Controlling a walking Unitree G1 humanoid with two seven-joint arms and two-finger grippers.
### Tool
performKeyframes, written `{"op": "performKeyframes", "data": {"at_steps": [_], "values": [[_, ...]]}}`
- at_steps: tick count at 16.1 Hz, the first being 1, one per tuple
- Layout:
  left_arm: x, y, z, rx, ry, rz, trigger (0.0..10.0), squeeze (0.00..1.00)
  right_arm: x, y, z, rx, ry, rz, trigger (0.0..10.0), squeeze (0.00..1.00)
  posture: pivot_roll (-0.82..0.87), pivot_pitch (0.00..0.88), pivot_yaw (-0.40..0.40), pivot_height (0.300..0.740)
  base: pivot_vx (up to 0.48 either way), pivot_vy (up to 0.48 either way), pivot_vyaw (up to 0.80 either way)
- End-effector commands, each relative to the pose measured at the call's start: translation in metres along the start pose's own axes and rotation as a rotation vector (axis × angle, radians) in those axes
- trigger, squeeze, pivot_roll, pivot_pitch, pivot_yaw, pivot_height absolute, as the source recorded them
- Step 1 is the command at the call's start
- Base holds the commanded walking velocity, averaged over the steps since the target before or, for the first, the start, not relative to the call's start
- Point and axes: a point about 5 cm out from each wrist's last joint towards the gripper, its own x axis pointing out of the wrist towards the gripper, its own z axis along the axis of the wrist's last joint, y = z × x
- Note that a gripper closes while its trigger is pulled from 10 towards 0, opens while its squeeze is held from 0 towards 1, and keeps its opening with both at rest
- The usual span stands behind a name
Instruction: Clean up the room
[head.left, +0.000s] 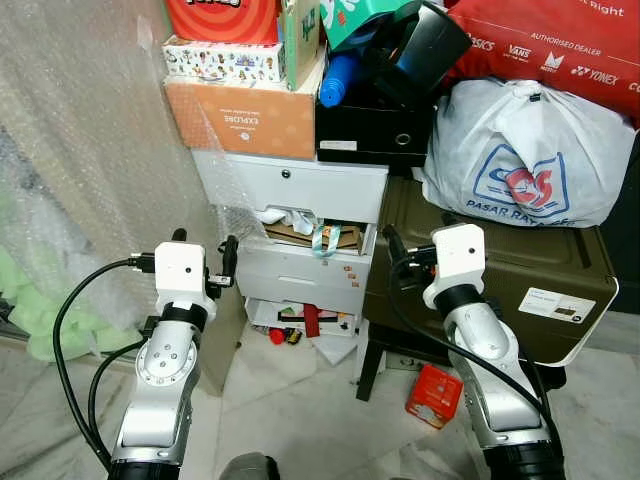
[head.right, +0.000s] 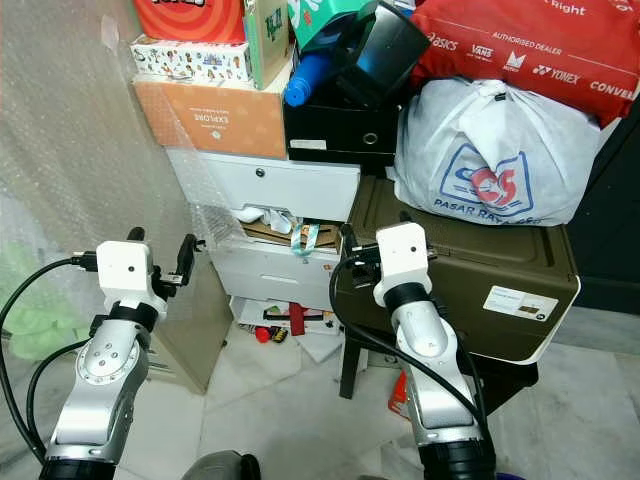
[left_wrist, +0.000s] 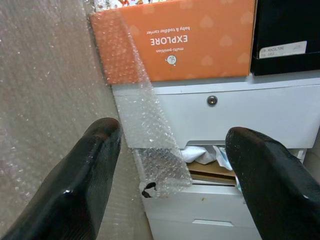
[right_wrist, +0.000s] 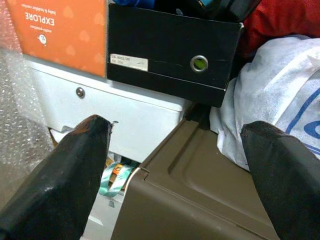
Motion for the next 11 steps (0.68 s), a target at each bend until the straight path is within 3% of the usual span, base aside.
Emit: {"op": "performKeyframes", "data": {"at_steps": [1, 3, 11], "values": [[0.002, 0.0004, 0.0003, 0.008, 0.007, -0.01, 10.0, 0.0, 0.0027, -0.0013, 0.0014, -0.008, 0.001, -0.004, 10.0, 0.0, -0.09, 0.0, 0.03, 0.74, 0.0, 0.0, 0.0], [0.0024, 0.0002, 0.0004, 0.008, 0.007, -0.012, 10.0, 0.0, 0.0034, -0.0007, 0.0012, -0.021, 0.004, 0.002, 10.0, 0.0, -0.09, 0.0, 0.029, 0.74, 0.0, 0.0, 0.0], [0.0036, -0.0006, 0.0008, 0.017, 0.001, -0.011, 10.0, 0.0, 0.0051, 0.0003, 0.0023, -0.05, -0.008, 0.005, 10.0, 0.0, -0.09, 0.0, 0.029, 0.74, 0.0, 0.0, 0.8]]}}
